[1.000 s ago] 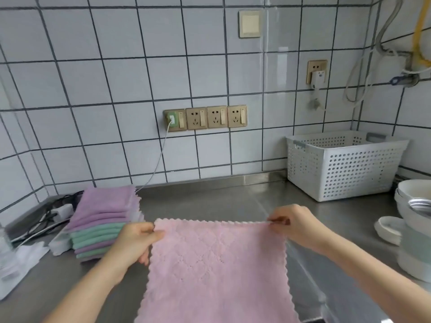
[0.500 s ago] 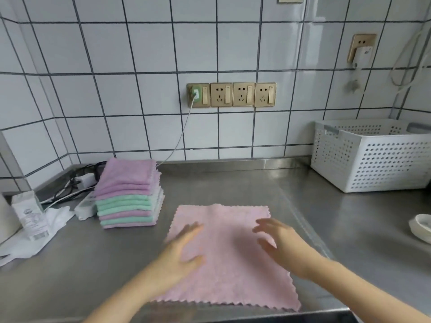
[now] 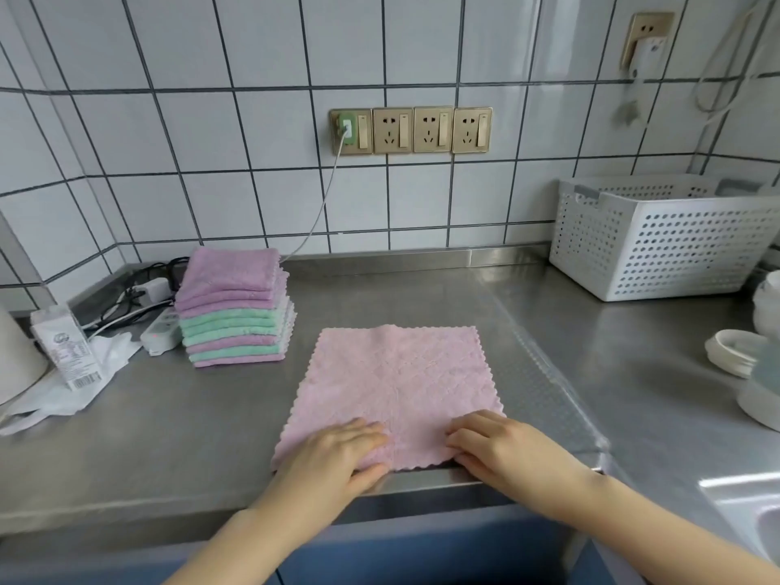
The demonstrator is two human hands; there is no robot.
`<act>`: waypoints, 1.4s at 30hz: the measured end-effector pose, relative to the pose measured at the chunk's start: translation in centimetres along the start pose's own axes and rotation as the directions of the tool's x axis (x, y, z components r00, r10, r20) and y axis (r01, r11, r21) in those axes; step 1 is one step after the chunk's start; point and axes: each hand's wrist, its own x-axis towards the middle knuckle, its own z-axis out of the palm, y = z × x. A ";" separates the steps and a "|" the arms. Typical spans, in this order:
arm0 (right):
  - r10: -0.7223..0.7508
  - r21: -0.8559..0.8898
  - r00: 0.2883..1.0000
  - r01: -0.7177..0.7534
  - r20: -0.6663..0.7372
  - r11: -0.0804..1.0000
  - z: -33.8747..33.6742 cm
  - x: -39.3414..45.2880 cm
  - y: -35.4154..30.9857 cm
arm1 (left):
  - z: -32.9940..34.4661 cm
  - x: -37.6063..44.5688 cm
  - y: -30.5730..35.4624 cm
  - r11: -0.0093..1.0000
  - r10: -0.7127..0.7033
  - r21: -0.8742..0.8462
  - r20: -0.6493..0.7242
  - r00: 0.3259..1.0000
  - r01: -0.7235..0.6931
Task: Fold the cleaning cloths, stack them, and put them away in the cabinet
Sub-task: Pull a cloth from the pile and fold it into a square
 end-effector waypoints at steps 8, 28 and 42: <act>0.176 -0.091 0.978 -0.186 -0.110 0.978 -0.8 1.0 -0.2 | 0.1 0.8 0.9 0.973 -0.039 0.221 -0.146 0.989 0.071; 0.820 0.837 0.561 -0.500 0.117 0.222 -2.9 6.9 7.5 | -2.9 4.1 -9.7 0.418 -0.664 -0.807 0.042 0.746 0.418; 0.867 0.508 0.492 -0.768 0.079 0.390 2.6 11.2 11.0 | 1.0 7.0 -10.9 0.629 -0.753 -0.526 -0.228 0.617 0.573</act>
